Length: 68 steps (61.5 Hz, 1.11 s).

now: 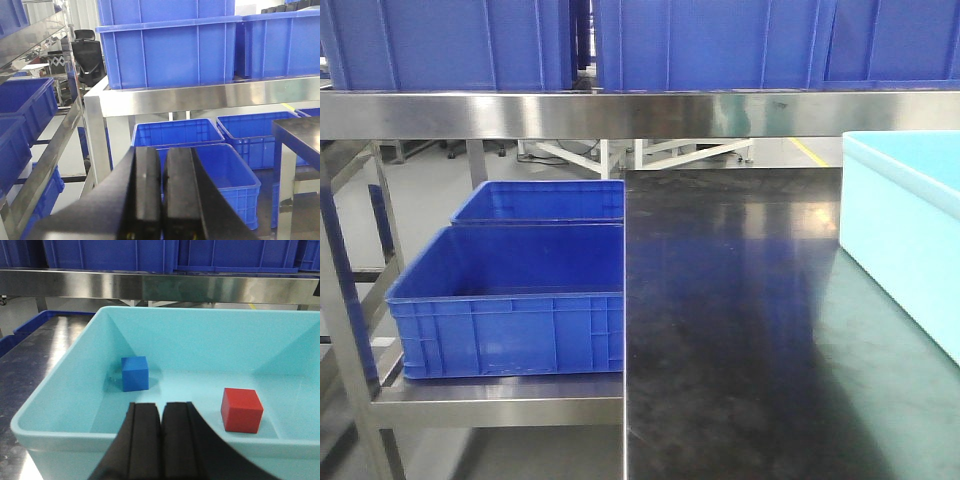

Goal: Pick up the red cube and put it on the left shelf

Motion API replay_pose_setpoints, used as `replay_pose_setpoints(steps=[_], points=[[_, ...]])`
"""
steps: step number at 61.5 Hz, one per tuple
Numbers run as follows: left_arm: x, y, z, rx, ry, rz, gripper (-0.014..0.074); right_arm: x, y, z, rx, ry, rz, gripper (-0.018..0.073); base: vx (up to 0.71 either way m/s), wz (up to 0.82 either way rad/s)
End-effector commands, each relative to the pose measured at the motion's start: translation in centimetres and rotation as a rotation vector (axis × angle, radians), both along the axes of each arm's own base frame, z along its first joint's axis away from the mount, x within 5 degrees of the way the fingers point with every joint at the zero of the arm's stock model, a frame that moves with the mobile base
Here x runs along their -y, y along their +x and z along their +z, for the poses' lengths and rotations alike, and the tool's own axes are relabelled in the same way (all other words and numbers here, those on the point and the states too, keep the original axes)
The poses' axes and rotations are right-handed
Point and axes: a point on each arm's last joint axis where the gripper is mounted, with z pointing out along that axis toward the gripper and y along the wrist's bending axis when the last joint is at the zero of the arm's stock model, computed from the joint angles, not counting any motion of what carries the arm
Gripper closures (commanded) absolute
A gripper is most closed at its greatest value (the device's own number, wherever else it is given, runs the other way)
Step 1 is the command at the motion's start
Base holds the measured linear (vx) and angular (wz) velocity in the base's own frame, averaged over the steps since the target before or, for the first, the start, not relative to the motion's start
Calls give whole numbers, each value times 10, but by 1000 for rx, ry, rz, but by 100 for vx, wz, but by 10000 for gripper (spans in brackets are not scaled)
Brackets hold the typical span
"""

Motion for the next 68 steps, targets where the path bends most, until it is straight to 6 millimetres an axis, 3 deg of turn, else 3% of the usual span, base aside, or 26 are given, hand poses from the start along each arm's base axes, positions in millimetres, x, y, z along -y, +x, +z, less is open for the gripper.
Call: replay_pose_setpoints(steps=[1, 68], points=[[0, 1, 0, 54, -9, 4, 491, -1, -2, 18, 136, -8, 6, 502, 0, 0], [0, 1, 0, 54, -9, 4, 491, -1, -3, 19, 151, -7, 7, 502, 0, 0]])
